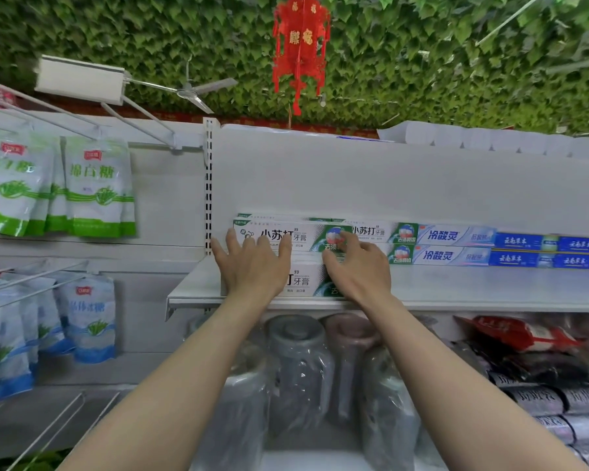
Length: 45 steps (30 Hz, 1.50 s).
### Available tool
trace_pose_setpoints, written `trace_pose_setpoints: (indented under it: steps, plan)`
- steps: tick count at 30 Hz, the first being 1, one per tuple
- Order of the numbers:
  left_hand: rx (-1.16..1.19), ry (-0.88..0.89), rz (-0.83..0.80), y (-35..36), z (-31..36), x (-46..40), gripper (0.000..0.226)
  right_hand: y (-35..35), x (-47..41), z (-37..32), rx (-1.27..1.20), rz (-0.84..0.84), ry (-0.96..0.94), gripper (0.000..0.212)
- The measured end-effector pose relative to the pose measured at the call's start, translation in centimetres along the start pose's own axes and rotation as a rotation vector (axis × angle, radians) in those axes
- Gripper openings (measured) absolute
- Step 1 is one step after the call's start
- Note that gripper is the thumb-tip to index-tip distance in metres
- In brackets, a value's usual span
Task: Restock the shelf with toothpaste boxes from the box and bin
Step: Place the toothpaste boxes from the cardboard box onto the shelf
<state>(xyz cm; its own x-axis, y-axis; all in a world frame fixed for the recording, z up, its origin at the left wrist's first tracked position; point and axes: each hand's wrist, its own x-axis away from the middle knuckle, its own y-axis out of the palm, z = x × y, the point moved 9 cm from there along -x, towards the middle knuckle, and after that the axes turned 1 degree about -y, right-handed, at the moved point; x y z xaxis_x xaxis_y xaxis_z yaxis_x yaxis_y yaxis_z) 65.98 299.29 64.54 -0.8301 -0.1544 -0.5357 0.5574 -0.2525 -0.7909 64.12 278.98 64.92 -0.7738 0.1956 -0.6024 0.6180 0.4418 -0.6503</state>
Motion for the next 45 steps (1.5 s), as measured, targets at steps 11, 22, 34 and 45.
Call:
trace_pose_setpoints:
  steps: [11, 22, 34, 45]
  plan:
    - [0.751, 0.139, 0.196, -3.4, 0.2, 6.2, 0.05, -3.6, 6.4, -1.7, -0.231, 0.25, -0.019, 0.045]
    - [1.399, -0.494, -0.125, 9.7, -6.1, 19.0, 0.03, 5.0, 19.1, 3.7, -0.671, -0.088, 0.334, 0.03]
    - [1.245, -0.908, -0.244, 20.0, -10.1, 35.0, 0.033, 12.9, 32.6, 11.2, -0.629, -0.536, 0.519, 0.035]
    - [1.019, -1.321, -0.316, 32.0, -20.3, 54.5, 0.031, 25.3, 50.2, 19.3, -0.418, -0.873, 0.735, 0.026]
